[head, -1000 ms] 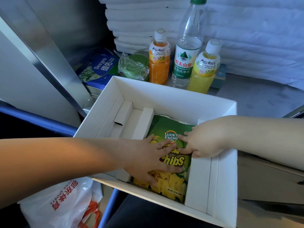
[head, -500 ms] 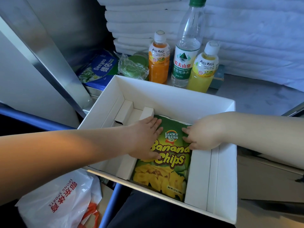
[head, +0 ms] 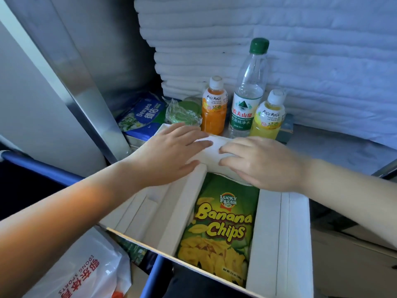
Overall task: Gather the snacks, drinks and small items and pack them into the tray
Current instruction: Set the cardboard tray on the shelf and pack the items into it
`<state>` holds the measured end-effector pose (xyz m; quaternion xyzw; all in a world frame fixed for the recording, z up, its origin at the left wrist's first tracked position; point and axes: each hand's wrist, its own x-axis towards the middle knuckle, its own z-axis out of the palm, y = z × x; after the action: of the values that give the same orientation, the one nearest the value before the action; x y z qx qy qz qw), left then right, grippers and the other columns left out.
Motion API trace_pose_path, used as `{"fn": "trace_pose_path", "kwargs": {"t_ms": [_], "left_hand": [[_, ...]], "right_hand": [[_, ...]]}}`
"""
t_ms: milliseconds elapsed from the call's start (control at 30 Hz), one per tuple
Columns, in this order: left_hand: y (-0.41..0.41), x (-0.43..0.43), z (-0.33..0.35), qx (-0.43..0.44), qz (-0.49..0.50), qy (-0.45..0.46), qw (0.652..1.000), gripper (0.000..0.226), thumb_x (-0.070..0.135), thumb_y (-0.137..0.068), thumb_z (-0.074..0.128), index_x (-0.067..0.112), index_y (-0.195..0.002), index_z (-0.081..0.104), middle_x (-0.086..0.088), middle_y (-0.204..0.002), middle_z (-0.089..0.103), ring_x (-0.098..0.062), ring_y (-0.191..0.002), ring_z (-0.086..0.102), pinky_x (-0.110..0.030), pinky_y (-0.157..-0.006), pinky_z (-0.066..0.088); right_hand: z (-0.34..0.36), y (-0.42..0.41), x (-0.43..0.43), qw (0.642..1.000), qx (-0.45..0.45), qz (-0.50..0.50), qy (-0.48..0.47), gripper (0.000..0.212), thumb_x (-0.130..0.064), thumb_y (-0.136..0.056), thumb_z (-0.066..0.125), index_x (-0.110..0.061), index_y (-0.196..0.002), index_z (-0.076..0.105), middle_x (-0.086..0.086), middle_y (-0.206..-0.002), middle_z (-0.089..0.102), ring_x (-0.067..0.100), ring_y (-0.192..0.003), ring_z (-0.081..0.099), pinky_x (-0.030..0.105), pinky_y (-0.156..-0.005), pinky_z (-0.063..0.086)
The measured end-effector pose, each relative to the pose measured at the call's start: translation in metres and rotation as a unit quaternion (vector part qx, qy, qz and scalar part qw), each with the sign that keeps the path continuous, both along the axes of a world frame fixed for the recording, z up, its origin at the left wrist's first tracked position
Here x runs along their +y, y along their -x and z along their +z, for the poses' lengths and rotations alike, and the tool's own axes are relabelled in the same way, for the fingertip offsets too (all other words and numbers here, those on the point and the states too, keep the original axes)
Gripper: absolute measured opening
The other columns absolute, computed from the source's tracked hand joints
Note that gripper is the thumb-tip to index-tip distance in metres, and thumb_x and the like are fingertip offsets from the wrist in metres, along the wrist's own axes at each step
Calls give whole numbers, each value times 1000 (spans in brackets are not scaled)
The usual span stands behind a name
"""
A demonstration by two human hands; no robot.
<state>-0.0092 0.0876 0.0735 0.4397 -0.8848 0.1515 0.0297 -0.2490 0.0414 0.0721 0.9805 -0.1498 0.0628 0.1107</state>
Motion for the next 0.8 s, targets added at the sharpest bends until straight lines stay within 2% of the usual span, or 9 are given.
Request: {"fn": "trace_pose_path", "kwargs": {"t_ms": [67, 167, 233, 300, 367, 467, 600, 700, 800], "left_hand": [[-8, -1, 2, 24, 50, 12, 998, 57, 37, -88, 55, 18, -141, 41, -5, -143, 45, -23, -131, 42, -35, -109, 20], [-24, -3, -8, 25, 142, -41, 989, 67, 45, -94, 43, 23, -150, 13, 1, -156, 21, -17, -144, 17, -34, -116, 7], [-33, -3, -15, 40, 162, -71, 983, 69, 48, -95, 36, 29, -150, -1, 5, -158, 9, -13, -145, 3, -32, -118, 4], [-36, -4, -19, 82, 161, -96, 979, 68, 47, -95, 35, 34, -149, -4, 8, -158, 5, -9, -144, -2, -28, -116, 2], [-35, -5, -21, 108, 156, -103, 976, 66, 46, -96, 37, 35, -149, -1, 9, -158, 6, -8, -144, -3, -27, -115, 2], [-35, -8, -21, 145, 161, -112, 970, 62, 45, -97, 39, 37, -149, 6, 12, -157, 9, -6, -144, -1, -24, -113, 1], [-36, -10, -19, 192, 154, -127, 961, 55, 46, -96, 38, 39, -147, 17, 18, -154, 16, -2, -143, 5, -22, -113, 5], [-41, -15, -17, 262, 169, -116, 943, 47, 42, -96, 40, 35, -143, 34, 15, -150, 28, -4, -139, 22, -26, -114, 20], [-48, -30, -17, 334, 214, -90, 913, 38, 36, -98, 38, 28, -134, 49, 12, -140, 44, -1, -125, 39, -16, -101, 29]], "right_hand": [[-3, -6, -10, 999, -15, 5, 38, 31, -15, -87, 55, -13, -116, 64, 9, -122, 59, 28, -109, 57, 42, -85, 51], [-2, -17, -21, 999, -30, -19, 41, 50, -14, -82, 64, -13, -131, 54, 8, -135, 51, 25, -122, 49, 36, -97, 43], [-5, -25, -25, 999, -23, -35, 9, 63, -15, -86, 61, -12, -143, 36, 6, -143, 42, 22, -126, 44, 36, -102, 41], [-14, -32, -29, 998, 6, -49, -34, 71, -16, -92, 52, -17, -151, 12, 5, -148, 31, 22, -127, 40, 39, -100, 44], [-20, -36, -31, 997, 11, -52, -58, 77, -14, -95, 46, -23, -151, -7, 4, -149, 27, 23, -127, 38, 39, -98, 45], [-24, -34, -34, 997, -2, -44, -58, 83, -14, -95, 45, -22, -148, -17, 3, -152, 26, 21, -131, 36, 39, -100, 44], [-26, -34, -32, 998, -11, -43, -48, 86, -11, -93, 45, -24, -146, -21, 2, -151, 26, 20, -129, 37, 39, -98, 46], [-26, -34, -31, 997, -26, -43, -60, 87, -12, -93, 45, -28, -144, -23, -1, -150, 28, 19, -126, 40, 38, -98, 46], [-26, -33, -31, 995, -42, -47, -74, 84, -14, -94, 45, -29, -146, -20, -4, -145, 33, 16, -120, 44, 34, -96, 47]]}}
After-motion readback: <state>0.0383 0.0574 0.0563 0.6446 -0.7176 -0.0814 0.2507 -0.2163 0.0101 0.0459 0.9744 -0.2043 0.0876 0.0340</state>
